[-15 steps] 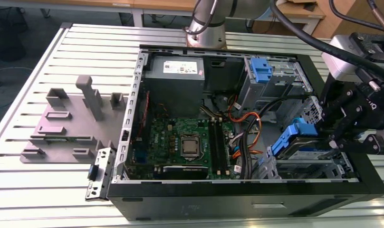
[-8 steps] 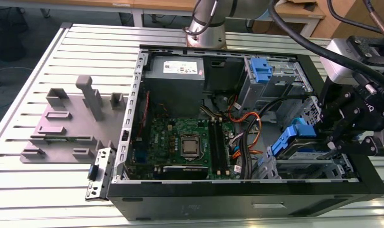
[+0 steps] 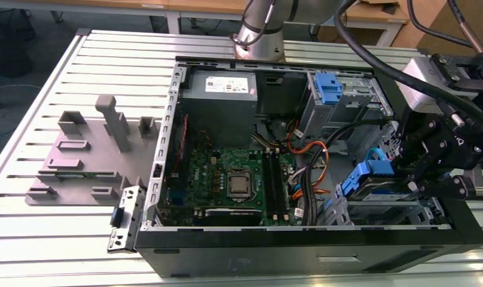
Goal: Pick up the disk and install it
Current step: 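Insert the disk into the insertion slot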
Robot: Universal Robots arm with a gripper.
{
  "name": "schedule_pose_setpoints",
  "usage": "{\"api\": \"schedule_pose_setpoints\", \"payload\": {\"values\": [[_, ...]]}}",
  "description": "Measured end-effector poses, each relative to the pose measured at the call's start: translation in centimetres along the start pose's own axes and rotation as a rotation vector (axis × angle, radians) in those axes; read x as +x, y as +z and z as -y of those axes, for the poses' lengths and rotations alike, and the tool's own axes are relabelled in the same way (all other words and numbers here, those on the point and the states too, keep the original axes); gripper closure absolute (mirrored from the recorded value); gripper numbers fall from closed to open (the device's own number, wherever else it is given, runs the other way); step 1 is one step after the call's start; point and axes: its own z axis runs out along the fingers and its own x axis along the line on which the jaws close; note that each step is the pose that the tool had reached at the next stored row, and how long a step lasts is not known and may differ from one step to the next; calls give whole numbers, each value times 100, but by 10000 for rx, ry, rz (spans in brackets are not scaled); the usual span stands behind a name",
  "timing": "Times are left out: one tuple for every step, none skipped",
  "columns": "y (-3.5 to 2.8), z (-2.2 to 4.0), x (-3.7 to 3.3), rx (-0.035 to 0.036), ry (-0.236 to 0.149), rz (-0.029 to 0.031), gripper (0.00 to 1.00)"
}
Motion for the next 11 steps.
{"api": "schedule_pose_setpoints", "payload": {"values": [[6,0,0,0,0,0,65],[10,0,0,0,0,0,65],[10,0,1,0,0,0,65],[11,0,1,0,0,0,65],[11,0,1,0,0,-1,65],[11,0,1,0,0,0,65],[12,0,1,0,0,1,65],[12,0,1,0,0,0,65],[12,0,1,0,0,0,65],[12,0,1,0,0,0,65],[12,0,1,0,0,1,65]]}}
